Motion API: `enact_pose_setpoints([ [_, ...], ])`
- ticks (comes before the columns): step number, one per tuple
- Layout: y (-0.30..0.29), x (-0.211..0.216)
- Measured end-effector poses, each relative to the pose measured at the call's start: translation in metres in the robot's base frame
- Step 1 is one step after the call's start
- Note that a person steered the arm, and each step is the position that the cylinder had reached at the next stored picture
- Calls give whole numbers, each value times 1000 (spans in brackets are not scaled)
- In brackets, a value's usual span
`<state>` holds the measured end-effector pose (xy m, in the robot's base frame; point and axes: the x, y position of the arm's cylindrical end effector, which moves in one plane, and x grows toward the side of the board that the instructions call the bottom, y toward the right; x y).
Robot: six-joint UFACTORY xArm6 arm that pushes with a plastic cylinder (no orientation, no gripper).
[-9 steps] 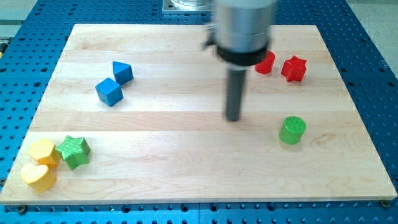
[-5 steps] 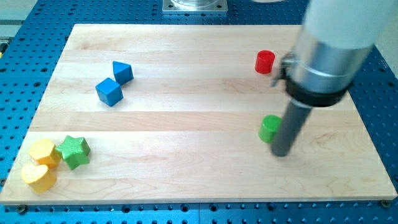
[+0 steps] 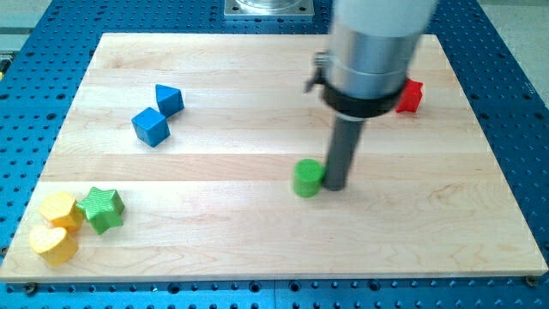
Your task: Push the green circle into the green star
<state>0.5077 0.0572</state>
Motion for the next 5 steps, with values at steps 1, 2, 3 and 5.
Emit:
enact_pose_setpoints([
  [1, -71, 0],
  [2, -145, 0],
  [3, -186, -1],
  [5, -245, 16],
])
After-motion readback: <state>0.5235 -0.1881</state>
